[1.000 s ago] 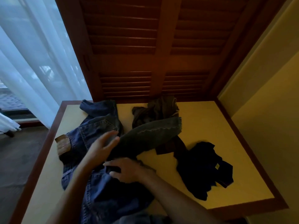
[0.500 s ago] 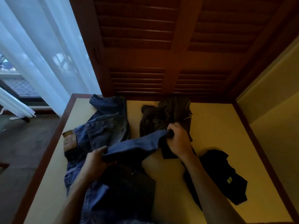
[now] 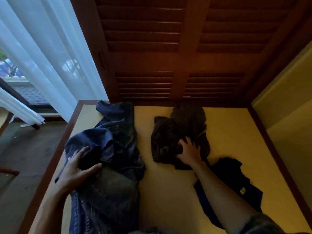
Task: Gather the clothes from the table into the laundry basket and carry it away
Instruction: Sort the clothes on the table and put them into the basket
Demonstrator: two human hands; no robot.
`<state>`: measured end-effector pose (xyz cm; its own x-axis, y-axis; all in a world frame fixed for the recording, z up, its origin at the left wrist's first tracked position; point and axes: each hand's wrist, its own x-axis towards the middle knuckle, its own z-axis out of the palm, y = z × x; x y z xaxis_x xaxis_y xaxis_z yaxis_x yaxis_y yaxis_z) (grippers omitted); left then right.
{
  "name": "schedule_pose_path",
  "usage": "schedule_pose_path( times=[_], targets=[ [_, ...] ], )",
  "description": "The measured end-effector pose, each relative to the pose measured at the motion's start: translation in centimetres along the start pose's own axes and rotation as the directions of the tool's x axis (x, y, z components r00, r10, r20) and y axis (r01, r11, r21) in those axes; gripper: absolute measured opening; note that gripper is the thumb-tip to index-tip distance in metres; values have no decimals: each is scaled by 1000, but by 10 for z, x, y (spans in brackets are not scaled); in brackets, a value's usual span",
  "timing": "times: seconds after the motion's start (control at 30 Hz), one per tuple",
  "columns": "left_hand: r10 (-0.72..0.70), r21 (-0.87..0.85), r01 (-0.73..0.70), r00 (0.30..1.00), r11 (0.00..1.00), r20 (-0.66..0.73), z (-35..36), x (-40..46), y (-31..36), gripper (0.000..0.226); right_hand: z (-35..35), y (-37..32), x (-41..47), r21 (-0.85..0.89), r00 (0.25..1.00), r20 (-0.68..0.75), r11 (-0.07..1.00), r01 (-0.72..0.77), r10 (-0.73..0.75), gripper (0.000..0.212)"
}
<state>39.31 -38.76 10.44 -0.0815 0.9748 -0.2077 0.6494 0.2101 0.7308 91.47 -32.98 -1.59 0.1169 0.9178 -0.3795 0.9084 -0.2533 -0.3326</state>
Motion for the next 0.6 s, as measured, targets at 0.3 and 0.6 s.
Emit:
schedule_pose_path(
  times=[0.3, 0.6],
  targets=[
    [344, 244, -348, 937, 905, 61, 214, 0, 152, 90, 34, -2, -119, 336, 929, 10, 876, 346, -370, 36],
    [76, 436, -390, 809, 811, 583, 338, -8, 159, 124, 25, 142, -203, 222, 859, 9, 836, -502, 512, 98]
  ],
)
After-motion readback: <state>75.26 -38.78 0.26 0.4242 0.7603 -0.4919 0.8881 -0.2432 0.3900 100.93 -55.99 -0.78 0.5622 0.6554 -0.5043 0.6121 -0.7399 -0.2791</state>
